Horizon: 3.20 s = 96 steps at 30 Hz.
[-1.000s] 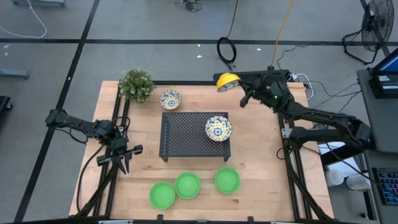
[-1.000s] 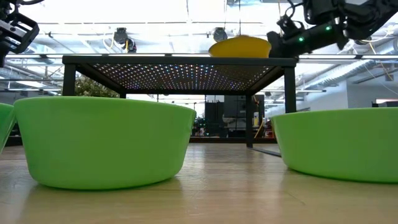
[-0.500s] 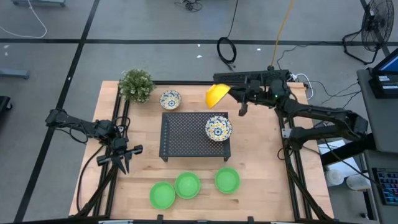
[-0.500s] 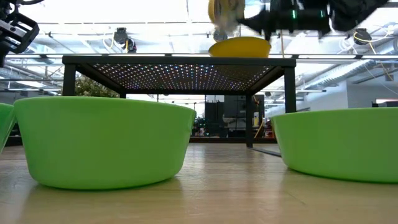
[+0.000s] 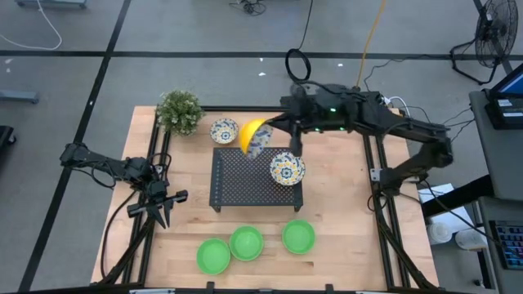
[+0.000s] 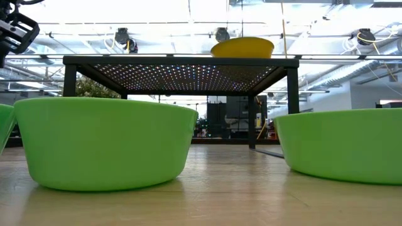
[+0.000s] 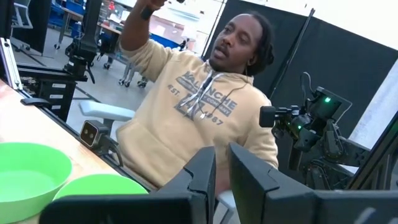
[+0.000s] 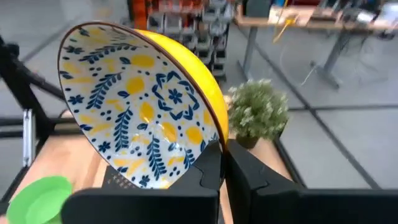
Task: Pick & Place Mini bowls
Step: Stack the right white patterned bowl on top of the white patterned bowl on the shelf
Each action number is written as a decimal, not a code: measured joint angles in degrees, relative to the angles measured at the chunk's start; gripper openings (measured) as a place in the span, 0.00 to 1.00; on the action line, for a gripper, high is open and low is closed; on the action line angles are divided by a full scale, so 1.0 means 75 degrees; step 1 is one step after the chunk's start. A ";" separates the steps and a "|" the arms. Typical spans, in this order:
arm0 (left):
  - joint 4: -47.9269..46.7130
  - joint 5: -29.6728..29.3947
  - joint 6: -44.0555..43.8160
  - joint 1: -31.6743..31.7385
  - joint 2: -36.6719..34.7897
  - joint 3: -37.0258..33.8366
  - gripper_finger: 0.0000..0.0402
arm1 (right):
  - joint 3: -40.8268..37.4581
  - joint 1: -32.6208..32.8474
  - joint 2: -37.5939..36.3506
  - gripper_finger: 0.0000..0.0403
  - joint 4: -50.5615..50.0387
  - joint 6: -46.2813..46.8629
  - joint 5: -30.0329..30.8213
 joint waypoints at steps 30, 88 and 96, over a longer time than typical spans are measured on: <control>0.0000 -0.0002 0.0000 0.0001 0.0000 0.0000 0.12 | 0.3958 -0.0233 0.2277 0.00 -0.6338 0.1012 -0.0038; 0.0000 -0.0003 0.0000 0.0000 0.0000 0.0002 0.12 | 0.2220 -0.0340 0.2274 0.00 -0.7297 0.0023 -0.1385; 0.0000 -0.0003 0.0000 0.0000 0.0000 0.0001 0.12 | 0.2220 -0.0407 0.2274 0.00 -0.7094 -0.0159 -0.1238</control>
